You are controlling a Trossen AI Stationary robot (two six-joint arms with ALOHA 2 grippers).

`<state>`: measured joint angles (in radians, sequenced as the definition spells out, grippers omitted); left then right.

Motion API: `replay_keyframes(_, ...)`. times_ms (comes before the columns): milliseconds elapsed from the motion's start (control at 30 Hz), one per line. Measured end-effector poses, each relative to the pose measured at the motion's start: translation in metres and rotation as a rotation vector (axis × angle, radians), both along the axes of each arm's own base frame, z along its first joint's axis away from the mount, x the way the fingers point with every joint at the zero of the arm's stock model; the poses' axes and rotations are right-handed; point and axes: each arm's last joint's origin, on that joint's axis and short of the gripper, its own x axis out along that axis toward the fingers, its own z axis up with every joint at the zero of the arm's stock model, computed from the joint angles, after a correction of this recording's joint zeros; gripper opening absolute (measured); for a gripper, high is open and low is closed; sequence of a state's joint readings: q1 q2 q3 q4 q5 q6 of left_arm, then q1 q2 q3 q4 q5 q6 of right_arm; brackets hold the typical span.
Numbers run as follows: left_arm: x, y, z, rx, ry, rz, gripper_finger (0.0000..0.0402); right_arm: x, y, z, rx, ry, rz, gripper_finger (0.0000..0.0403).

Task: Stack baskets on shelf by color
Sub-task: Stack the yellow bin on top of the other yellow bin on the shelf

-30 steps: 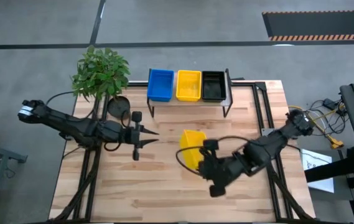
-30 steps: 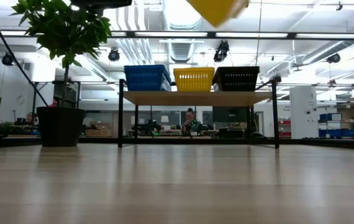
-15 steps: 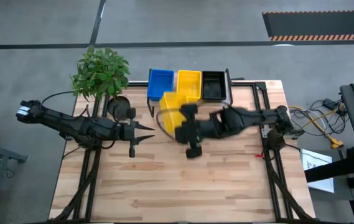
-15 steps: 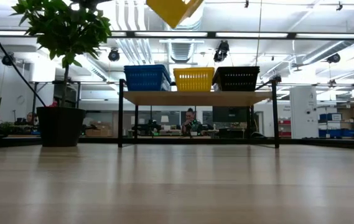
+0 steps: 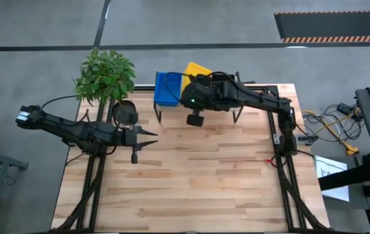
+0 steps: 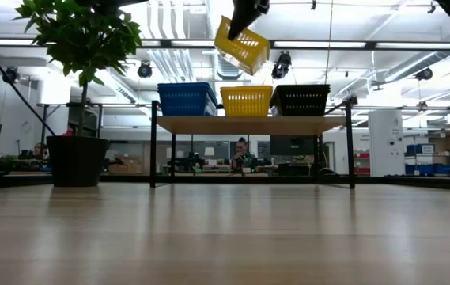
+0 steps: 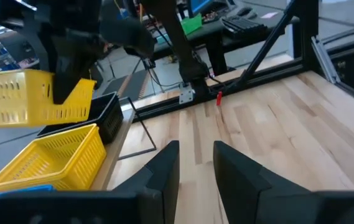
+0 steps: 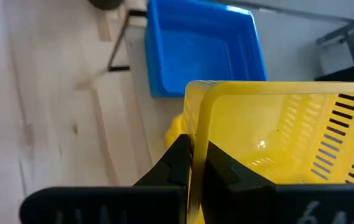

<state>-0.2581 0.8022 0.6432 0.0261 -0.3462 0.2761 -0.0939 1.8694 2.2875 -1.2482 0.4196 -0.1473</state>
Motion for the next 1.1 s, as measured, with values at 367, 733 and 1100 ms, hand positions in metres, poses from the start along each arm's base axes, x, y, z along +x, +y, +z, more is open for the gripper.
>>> replay_keyframes(367,-0.008,0.002,0.002,-0.016,-0.024,0.0,0.0082,-0.001,-0.015,-0.017,0.01,0.081,-0.024,0.0008)
replay_keyframes(733,-0.006,0.002,0.001,-0.012,-0.015,0.001,0.0082,0.002,-0.027,-0.036,-0.011,0.149,-0.013,0.0009)
replay_keyframes(1100,-0.006,0.002,0.001,-0.013,-0.017,0.0,0.0082,0.001,-0.038,-0.044,-0.027,0.196,-0.001,0.0009)
